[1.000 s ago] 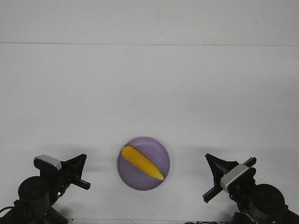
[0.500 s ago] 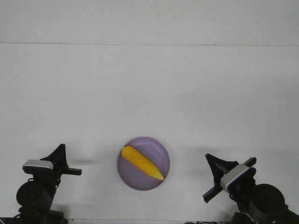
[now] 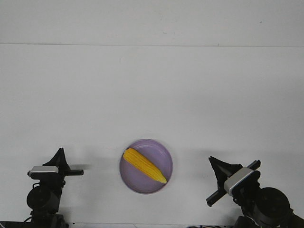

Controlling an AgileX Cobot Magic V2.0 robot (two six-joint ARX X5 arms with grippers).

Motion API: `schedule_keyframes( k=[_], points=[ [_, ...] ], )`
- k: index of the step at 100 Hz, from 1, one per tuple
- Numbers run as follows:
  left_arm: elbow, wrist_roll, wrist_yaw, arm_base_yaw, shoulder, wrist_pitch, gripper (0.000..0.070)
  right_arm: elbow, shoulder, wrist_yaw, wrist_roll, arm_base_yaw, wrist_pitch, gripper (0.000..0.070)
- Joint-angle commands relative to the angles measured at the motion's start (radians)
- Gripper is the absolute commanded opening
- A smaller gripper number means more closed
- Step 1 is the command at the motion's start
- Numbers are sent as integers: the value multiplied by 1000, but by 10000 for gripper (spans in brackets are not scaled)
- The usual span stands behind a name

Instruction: Place corn on plate with both arms

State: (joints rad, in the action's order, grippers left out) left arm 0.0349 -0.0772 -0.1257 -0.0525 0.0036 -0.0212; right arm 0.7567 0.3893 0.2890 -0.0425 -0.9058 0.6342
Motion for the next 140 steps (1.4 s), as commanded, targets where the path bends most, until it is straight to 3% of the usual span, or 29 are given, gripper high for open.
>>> schedule_keyframes(
  k=[1,80,90,104,114,122,140],
  points=[
    [-22,-11,-1,2,-1,-8,15,6,3,0,-9,-9,-13,17],
    [-21,-11,-1,2,-1,-10,15,6,-2,0,-9,9,-13,16],
    [-21,-11,-1,2,-1,-10,15,3,-5,-18,47,129,-19,16],
    [-21,-11,-1,2,-1,-10,15,-81,-36,-89,79,418,-138,16],
    [-21,-11,-1,2,-1,-10,15,-211,-97,-211,129,635,-259,16],
    [-21,-11,-1,2,-1,-10,15,-328,-162,-262,135,782,-327,16],
    [-21,-11,-1,2,-1,-10,15,-542,-315,-318,129,949,-417,16]
  ],
)
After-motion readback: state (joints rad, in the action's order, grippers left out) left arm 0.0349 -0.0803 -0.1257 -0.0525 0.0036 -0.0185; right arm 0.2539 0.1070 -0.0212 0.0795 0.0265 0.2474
